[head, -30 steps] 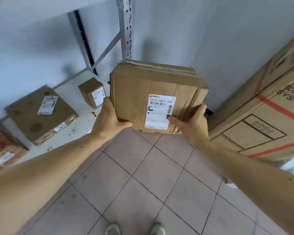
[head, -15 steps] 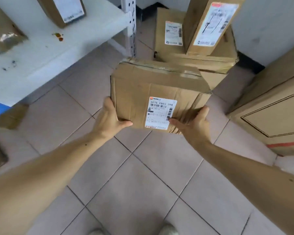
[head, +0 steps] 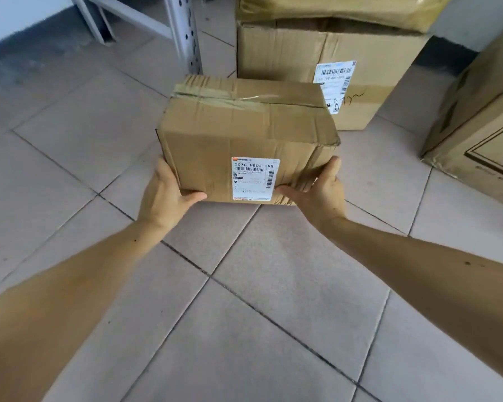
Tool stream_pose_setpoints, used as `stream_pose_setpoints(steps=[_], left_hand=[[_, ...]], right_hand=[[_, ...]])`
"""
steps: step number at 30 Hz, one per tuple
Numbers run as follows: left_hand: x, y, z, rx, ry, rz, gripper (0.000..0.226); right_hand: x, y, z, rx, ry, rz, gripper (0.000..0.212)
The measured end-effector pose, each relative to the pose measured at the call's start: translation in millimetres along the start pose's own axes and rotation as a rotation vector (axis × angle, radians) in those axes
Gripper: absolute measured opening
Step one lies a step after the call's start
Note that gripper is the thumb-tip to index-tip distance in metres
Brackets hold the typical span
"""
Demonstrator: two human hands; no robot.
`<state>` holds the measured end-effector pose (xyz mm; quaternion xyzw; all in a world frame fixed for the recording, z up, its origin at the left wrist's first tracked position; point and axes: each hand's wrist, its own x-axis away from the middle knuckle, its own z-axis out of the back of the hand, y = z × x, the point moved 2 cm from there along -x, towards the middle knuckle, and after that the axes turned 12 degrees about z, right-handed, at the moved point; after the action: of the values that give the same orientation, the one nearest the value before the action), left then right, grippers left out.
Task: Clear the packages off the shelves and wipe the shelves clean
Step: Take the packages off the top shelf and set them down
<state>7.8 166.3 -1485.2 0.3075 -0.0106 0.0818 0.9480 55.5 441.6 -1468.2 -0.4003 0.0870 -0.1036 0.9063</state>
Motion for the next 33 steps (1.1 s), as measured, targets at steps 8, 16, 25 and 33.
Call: stream_pose_setpoints(steps=[8,16,25,33], left_hand=[[3,-16,-8,-0.150,-0.049,0.041,0.076],[40,21,86,-0.569,-0.343,0.222,0.049],[61,171,320,-0.700,-0.480,0.162,0.038],[73,336,560,-0.748,-0.449,0.160,0.041]], right_hand=[[3,9,-4,0.135,-0.039,-0.025,0.069],[9,-73,74,0.609,-0.521,-0.220,0.059],[-14,-286,245,0.960,-0.867,-0.105,0.020],[-44,-518,395,1.123,-0.817,0.374,0.014]])
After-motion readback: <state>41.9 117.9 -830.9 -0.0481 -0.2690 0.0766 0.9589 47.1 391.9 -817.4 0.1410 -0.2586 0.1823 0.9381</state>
